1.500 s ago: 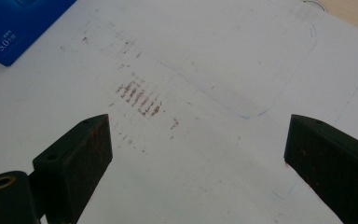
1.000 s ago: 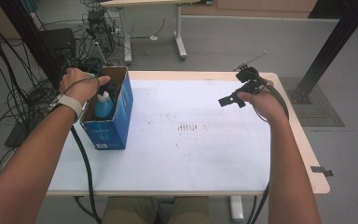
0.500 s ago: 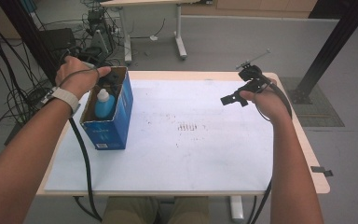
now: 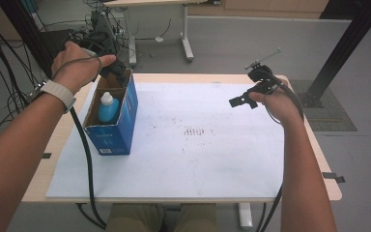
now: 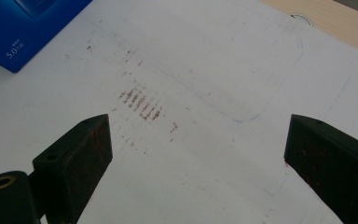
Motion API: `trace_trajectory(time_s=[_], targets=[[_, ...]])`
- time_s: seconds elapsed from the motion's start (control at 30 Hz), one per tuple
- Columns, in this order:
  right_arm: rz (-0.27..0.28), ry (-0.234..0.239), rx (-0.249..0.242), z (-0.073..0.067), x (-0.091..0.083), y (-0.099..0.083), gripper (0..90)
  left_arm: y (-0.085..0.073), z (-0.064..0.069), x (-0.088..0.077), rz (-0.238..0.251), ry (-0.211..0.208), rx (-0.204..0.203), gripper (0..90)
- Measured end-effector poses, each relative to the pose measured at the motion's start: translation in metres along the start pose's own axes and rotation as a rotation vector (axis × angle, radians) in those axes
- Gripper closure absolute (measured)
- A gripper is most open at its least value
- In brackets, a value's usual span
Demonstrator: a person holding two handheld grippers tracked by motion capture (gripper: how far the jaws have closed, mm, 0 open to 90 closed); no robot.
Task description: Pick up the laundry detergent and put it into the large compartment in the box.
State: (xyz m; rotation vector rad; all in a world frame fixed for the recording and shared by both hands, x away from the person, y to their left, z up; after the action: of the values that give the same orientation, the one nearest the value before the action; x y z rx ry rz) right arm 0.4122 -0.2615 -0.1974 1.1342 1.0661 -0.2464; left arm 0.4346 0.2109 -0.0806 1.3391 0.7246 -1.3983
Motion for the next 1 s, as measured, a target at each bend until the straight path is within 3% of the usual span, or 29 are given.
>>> trace_trajectory(time_s=[0.2, 0.37, 0.6, 0.87, 1.0], targets=[[-0.003, -0.001, 0.0, 0.001, 0.0, 0.0, 7.5, 0.0, 0.01, -0.016, 0.014, -0.011, 0.052, 7.0], [-0.005, 0.0, -0.001, 0.001, 0.0, 0.0, 7.5, -0.001, 0.019, -0.026, 0.021, -0.034, 0.121, 7.1], [-0.005, -0.001, -0.001, 0.002, -0.001, 0.001, 7.5, -0.001, 0.037, -0.029, 0.007, -0.053, 0.221, 7.3], [-0.009, -0.003, 0.004, 0.002, -0.002, 0.0, 7.5, 0.001, 0.061, -0.023, -0.043, -0.079, 0.352, 7.3], [-0.009, -0.003, 0.002, 0.002, -0.002, 0.0, 7.4, 0.004, 0.072, -0.015, -0.107, -0.081, 0.431, 7.9]])
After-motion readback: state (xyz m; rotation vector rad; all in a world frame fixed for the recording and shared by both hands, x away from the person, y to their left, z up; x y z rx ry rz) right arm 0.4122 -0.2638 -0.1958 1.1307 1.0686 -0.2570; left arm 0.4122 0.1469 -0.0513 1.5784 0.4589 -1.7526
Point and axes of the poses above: each handheld gripper's, and its own axes: x roughly forward along the jaws, y roughly out of its top, z roughly to its right, the point moved 7 cm from there along x, roughly forward along the jaws, and after that the axes turned 9 degrees about -y, right-handed, at the moved point
